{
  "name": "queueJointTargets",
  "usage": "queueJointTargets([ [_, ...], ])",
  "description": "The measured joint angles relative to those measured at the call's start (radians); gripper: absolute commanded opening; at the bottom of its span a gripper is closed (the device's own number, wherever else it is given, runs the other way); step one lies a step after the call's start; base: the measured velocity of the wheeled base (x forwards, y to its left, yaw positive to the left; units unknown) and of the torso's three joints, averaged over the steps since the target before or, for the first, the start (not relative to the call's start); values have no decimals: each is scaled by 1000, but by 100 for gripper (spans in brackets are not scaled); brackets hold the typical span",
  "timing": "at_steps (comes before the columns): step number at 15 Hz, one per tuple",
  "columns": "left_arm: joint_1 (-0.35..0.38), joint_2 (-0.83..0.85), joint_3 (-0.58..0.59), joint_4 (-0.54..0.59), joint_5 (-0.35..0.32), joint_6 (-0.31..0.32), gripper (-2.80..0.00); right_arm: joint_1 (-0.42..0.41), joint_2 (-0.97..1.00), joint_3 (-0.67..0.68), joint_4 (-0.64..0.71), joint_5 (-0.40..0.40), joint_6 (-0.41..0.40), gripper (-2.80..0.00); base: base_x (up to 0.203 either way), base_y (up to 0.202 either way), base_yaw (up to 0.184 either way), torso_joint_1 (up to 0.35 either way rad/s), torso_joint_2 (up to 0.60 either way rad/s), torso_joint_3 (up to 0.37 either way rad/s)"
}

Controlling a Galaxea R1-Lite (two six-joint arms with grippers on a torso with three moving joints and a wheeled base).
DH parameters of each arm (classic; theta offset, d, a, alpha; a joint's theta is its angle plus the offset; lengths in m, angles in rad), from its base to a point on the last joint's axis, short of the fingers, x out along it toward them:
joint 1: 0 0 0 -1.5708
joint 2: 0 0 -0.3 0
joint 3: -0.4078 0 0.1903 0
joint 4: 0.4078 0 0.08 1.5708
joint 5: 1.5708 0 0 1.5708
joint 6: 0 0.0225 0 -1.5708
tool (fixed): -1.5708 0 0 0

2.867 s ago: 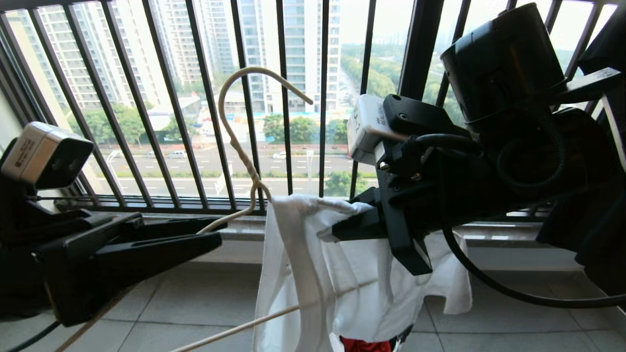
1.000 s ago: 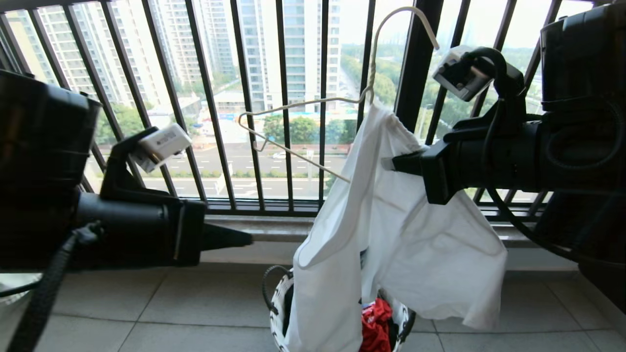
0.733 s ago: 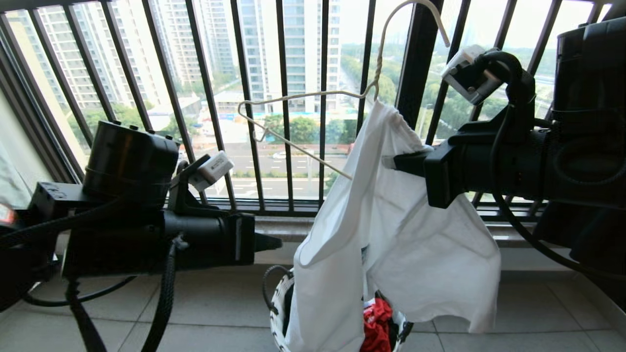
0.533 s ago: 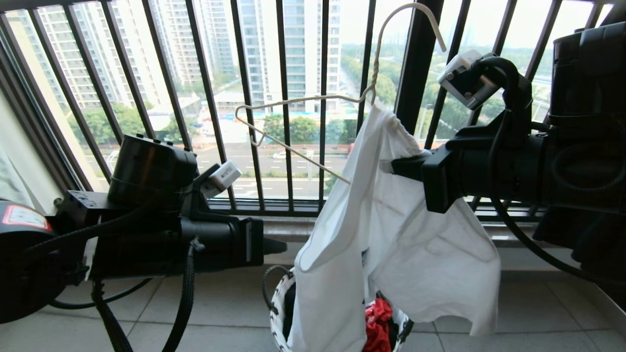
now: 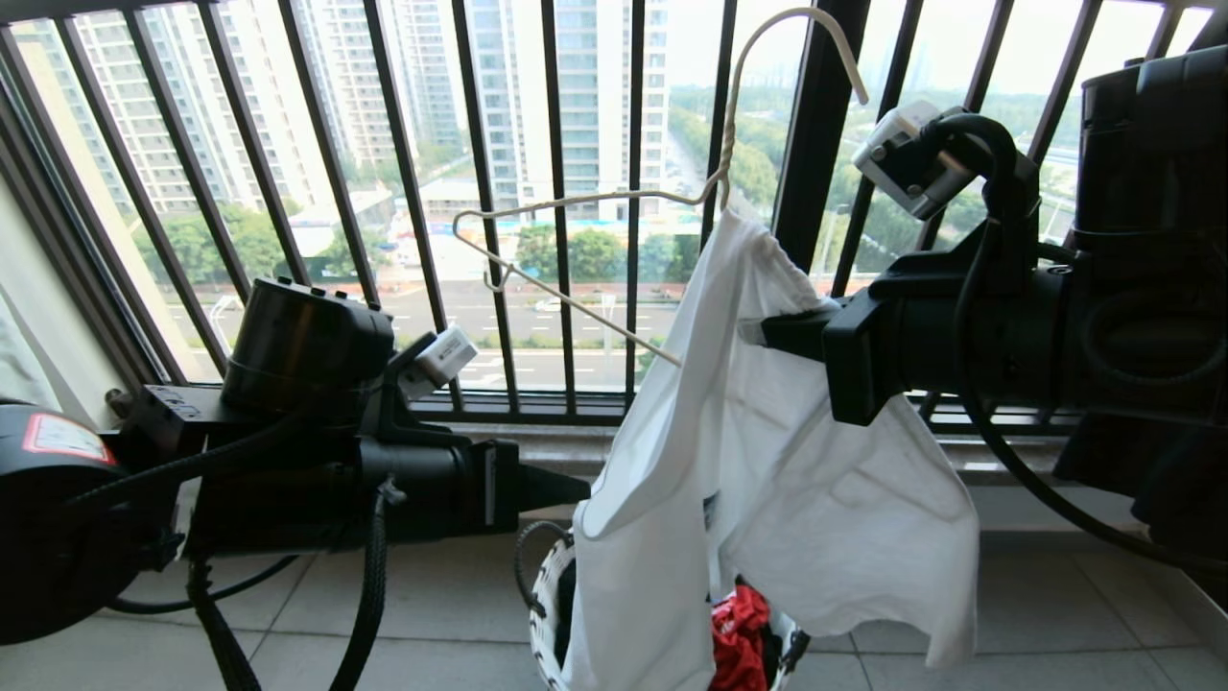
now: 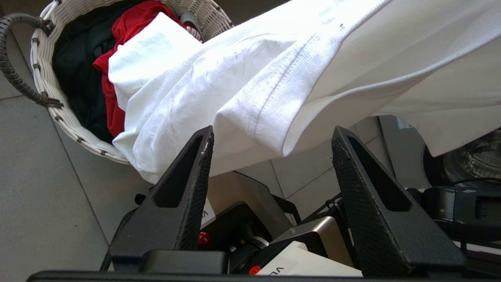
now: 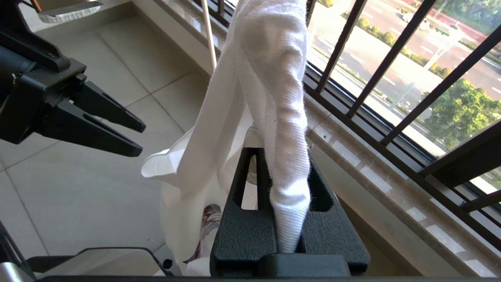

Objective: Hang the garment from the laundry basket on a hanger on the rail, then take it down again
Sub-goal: Hang the clothes on the clothes rack

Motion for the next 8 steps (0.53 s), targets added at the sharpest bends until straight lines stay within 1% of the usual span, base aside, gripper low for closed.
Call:
queueJointTargets([
  [1, -1, 4, 17, -35, 0, 2, 0, 10, 0, 0, 0, 0, 1, -280, 0, 0, 0, 0, 0, 0],
  [4, 0, 12, 79, -194, 0, 3, 0, 38, 0, 1, 0, -1, 28, -280, 0, 0, 0, 0, 0, 0],
  [6, -1, 23, 92, -213, 8, 7, 0, 49, -2, 1, 0, -1, 30, -280, 0, 0, 0, 0, 0, 0],
  [8, -2, 37, 95, -215, 52, 27, 0, 56, -7, 4, 1, -1, 31, -280, 0, 0, 0, 0, 0, 0],
])
